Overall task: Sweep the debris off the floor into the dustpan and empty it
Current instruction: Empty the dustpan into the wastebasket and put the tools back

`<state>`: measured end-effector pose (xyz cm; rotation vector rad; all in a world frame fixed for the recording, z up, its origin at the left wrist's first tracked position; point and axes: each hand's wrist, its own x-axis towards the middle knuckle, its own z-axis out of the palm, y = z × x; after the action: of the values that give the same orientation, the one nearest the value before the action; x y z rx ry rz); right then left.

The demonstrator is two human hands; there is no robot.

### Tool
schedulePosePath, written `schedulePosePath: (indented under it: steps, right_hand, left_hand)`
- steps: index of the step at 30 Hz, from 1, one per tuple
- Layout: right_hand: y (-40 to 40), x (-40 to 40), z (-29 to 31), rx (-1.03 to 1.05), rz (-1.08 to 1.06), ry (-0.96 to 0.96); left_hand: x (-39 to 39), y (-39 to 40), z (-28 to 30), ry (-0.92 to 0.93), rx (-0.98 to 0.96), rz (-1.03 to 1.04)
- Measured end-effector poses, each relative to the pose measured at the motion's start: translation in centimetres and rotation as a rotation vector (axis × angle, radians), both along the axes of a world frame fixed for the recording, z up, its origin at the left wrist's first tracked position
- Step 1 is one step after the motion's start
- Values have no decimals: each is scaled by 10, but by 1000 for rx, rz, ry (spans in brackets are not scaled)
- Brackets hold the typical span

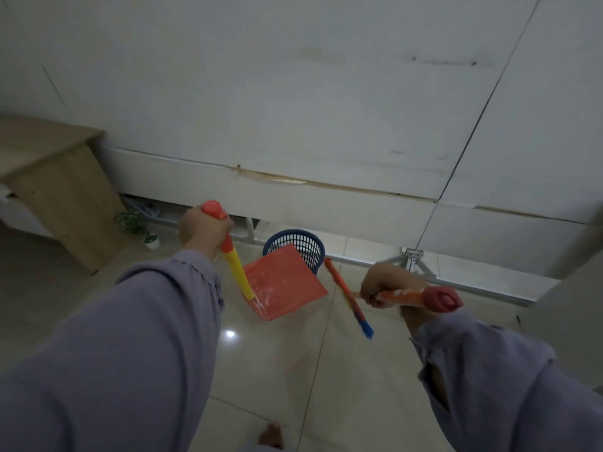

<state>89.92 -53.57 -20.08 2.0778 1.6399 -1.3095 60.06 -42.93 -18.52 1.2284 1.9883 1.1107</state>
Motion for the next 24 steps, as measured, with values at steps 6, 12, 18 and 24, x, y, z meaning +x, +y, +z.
schedulePosePath:
  steps: [6, 12, 18, 24]
  right_hand:
    - [34, 4, -10, 52, -64, -265]
    - [80, 20, -20, 38, -84, -432]
    - [128, 43, -55, -3, -96, -436]
    - [147, 55, -82, -48, -93, -447]
  left_hand:
    - [40, 29, 9, 92, 107, -87]
    - [63, 94, -3, 201, 180, -265]
    - [98, 144, -31, 362, 217, -537]
    - [115, 176, -78, 629, 254, -855]
